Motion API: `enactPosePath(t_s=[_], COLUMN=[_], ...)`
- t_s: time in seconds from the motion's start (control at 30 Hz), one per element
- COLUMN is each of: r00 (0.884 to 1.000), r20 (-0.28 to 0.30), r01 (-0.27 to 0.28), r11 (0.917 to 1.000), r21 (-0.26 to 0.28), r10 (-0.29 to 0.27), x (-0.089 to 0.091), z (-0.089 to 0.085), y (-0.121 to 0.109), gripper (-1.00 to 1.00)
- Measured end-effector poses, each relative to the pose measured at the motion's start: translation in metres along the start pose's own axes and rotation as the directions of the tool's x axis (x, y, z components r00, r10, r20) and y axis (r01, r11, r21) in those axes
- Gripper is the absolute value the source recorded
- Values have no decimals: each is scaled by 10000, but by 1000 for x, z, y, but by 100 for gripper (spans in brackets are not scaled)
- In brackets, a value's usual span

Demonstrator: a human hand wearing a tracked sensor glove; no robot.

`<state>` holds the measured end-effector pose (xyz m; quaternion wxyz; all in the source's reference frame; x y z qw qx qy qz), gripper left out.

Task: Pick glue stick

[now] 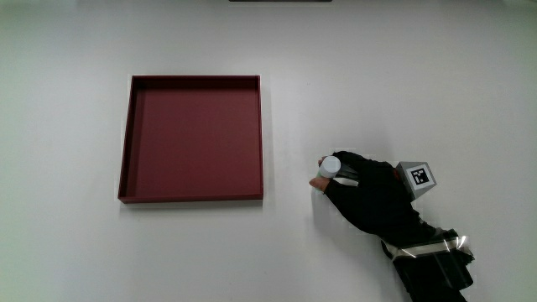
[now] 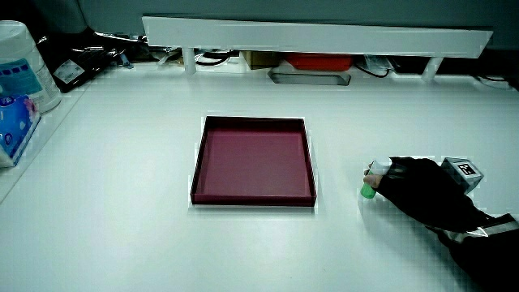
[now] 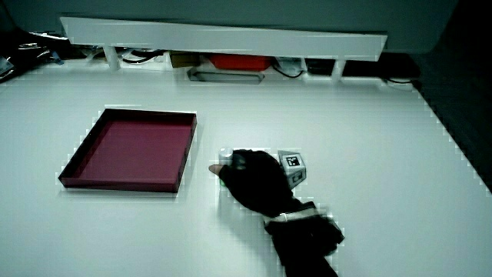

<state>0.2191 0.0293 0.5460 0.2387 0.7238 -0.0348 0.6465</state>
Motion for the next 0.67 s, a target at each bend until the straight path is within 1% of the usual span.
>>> enactPosePath(t_s=[0.13,0.17,0.2,0.23,0.27,0.3,0.33,0.37,0.4,0.43,0.47,0.5,0.53,0.57,0.6,0.63,0.67], r00=[9996,9993,9987,9979,9963,9955,9957,9941,9937,9941,9962,9955,9964,9959,9952,9938,9903], r20=[175,315,412,624,764,842,845,1036,1066,989,572,728,689,574,686,724,454], r01=[-228,-191,-283,-157,-367,-402,-357,-270,-306,-401,-625,-561,-454,-648,-637,-769,-1256], r11=[9996,9996,9994,9996,9989,9987,9987,9990,9987,9981,9960,9965,9964,9943,9940,9923,9860], r21=[-146,-191,-214,-220,-302,-308,-352,-359,-399,-470,-637,-626,-718,-849,-893,-967,-1097], r10=[230,197,292,171,389,427,385,306,347,446,662,606,504,698,699,841,1312], x=[-11,-14,-18,-19,-23,-28,-34,-39,-43,-50,-60,-63,-66,-71,-75,-78,-84], z=[-3,-4,-5,-5,-6,-8,-10,-12,-15,-19,-25,-28,-33,-38,-42,-46,-51], y=[6,8,10,13,17,19,22,25,29,32,34,38,41,45,47,51,54], gripper=[100,100,100,100,100,100,100,100,100,100,100,100,100,100,100,100,100])
